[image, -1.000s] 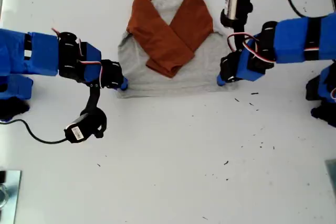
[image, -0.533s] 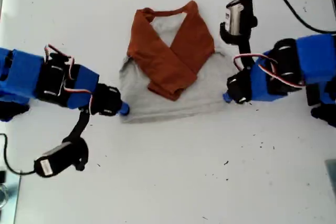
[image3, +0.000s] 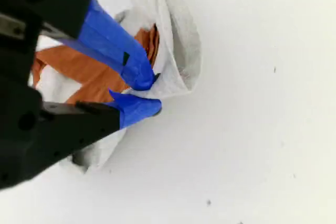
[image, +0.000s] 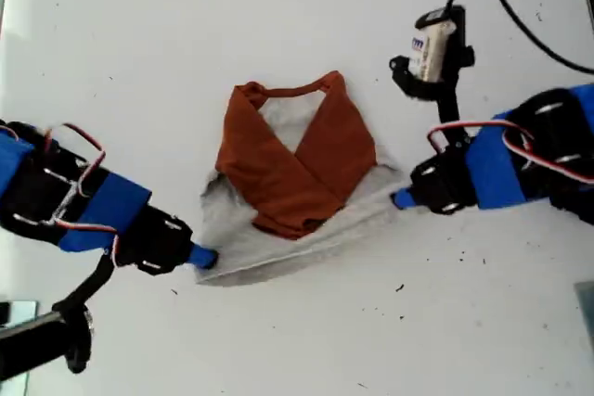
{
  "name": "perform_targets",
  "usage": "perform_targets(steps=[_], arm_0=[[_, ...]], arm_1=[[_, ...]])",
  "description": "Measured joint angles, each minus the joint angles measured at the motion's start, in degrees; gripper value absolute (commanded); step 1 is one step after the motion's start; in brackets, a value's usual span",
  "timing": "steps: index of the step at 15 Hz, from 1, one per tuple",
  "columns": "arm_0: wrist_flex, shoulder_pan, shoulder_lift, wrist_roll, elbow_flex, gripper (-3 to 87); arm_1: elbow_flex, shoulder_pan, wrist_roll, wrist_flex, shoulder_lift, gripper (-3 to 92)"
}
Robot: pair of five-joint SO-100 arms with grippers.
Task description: Fold t shirt
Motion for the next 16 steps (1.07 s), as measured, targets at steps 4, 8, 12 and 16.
perform_targets(steps=[4, 8, 12, 16], arm_0=[[-1.85, -30.94, 24.08, 12.48, 18.90, 20.7], [-3.78, -57.39, 39.20, 15.38, 36.04, 20.8], [-1.49, -56.07, 66.45, 15.12, 50.27, 14.5], [0.44, -37.09, 91.85, 5.54, 68.73, 5.0]], arm_1=[[7.47, 26.54, -12.83, -16.35, 1.93, 25.5], [37.62, 50.62, -6.59, -36.74, 23.20, 25.4], [47.99, 53.79, -9.05, -7.56, 64.78, 25.3], [56.43, 39.29, -3.34, -2.55, 71.54, 20.0]])
